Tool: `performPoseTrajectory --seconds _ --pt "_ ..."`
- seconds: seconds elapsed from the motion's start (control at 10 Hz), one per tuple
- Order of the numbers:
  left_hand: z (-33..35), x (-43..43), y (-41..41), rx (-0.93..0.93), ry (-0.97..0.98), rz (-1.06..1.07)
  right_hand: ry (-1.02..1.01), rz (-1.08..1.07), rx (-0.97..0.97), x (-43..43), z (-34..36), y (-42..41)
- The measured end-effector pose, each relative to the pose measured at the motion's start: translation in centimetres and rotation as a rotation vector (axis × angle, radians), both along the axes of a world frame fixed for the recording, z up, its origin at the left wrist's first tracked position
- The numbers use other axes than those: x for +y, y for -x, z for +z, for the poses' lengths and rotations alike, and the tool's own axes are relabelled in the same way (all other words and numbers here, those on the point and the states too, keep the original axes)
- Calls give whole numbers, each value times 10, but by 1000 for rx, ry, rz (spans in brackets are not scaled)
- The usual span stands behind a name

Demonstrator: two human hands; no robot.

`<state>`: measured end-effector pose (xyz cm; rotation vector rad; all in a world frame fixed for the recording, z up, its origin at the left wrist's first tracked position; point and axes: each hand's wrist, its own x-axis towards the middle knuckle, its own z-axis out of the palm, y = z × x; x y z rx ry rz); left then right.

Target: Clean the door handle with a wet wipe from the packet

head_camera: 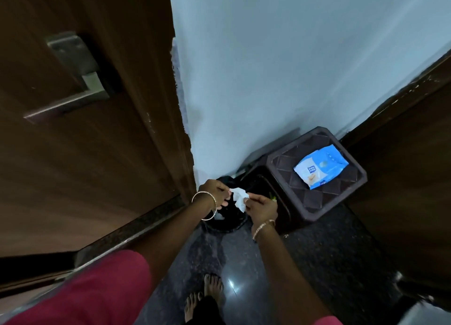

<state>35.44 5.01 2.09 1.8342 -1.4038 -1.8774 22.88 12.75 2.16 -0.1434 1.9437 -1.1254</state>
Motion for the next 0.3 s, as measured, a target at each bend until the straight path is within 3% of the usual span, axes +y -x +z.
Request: performPoseTrajectory --seconds 0.3 --pt "-140 -39 1 -102 -17 -24 -143 48 41 -39 -153 11"
